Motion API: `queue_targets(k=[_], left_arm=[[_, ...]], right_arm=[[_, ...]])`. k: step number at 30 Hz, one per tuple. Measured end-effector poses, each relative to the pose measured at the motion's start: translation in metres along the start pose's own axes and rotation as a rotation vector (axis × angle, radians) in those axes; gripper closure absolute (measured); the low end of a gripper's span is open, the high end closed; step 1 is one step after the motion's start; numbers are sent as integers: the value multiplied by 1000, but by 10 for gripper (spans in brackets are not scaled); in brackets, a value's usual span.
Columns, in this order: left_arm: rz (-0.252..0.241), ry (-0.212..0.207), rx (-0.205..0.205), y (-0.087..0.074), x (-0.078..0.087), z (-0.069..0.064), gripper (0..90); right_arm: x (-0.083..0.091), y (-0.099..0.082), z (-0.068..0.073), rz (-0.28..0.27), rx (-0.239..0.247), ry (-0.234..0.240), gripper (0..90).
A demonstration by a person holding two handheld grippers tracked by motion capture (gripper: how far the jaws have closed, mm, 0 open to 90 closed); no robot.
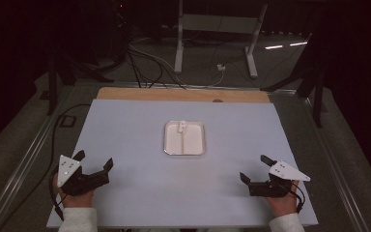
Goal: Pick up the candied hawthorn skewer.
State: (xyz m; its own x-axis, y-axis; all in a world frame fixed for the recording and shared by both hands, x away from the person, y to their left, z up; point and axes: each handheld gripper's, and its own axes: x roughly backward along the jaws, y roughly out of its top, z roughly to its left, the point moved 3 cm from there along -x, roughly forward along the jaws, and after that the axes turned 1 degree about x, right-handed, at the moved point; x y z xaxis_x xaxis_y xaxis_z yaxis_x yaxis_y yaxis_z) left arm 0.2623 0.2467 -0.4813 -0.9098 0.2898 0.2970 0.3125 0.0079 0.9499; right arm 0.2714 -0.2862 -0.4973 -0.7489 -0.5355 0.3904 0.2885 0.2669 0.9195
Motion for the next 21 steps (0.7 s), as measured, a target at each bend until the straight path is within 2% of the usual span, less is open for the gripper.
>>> queue_targets(k=[4, 7, 8, 11, 13, 21], left_arm=[[8, 8, 2, 1, 1, -2, 4], [14, 19, 4, 3, 2, -2, 4], [36, 29, 0, 4, 1, -3, 4], [54, 27, -1, 6, -1, -6, 4], [85, 29, -4, 9, -6, -9, 5], [109, 22, -3, 18, -22, -21, 4]], right_arm=[[0, -1, -1, -4, 2, -6, 1], [3, 0, -2, -19, -25, -24, 0], [3, 0, -3, -24, -31, -25, 1], [4, 1, -1, -36, -43, -26, 1], [4, 1, -1, -33, -47, -27, 0], [2, 0, -5, -19, -49, -46, 1]])
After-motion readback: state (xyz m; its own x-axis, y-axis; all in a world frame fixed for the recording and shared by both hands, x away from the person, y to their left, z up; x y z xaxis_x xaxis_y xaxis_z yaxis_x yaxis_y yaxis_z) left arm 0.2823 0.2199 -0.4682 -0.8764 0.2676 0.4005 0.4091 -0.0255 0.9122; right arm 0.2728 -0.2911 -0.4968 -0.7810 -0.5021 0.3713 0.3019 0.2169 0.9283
